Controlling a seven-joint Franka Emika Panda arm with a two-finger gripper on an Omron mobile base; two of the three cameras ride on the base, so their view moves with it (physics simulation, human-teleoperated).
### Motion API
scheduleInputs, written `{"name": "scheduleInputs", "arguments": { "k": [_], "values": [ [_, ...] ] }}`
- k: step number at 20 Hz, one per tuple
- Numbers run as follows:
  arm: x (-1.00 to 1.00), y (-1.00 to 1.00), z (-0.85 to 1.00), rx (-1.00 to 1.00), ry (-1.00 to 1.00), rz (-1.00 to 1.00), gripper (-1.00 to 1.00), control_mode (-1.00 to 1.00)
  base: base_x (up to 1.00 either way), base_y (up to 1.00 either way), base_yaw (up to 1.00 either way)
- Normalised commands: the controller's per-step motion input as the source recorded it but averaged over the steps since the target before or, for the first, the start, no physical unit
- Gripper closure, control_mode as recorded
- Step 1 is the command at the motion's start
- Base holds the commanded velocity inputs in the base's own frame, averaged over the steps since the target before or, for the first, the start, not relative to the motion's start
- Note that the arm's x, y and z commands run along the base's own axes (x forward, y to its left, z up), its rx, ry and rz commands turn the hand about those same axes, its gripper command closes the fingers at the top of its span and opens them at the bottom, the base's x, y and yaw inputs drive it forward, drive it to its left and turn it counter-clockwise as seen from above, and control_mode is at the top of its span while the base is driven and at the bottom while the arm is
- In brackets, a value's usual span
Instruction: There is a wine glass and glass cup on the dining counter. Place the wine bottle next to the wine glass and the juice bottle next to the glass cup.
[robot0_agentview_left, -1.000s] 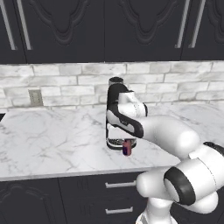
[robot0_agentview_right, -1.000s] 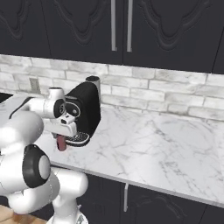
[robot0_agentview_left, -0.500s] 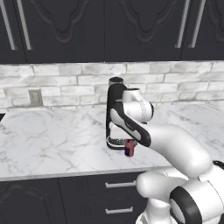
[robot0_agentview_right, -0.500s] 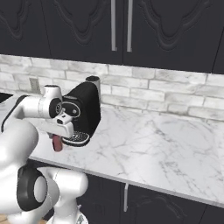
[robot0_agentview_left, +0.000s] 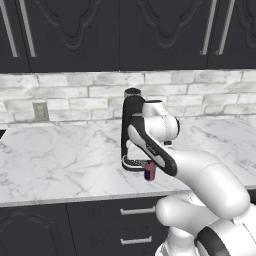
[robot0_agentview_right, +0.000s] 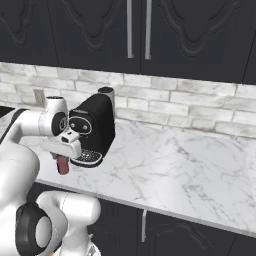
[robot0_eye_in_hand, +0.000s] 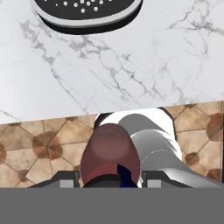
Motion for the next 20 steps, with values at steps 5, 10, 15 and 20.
{"name": "scheduleInputs", "arguments": {
  "k": [5,10,15,20],
  "values": [
    [0.00,0.00,0.00,0.00,-0.02,0.00,1.00,-1.00,0.00,0.00,0.00],
    [0.00,0.00,0.00,0.00,0.00,0.00,1.00,-1.00,0.00,0.00,0.00],
    [-0.01,0.00,0.00,0.00,0.00,0.00,1.00,1.00,-0.26,0.00,0.00],
    [0.00,0.00,0.00,0.00,0.00,0.00,1.00,1.00,-0.52,0.02,0.00]
  ]
}}
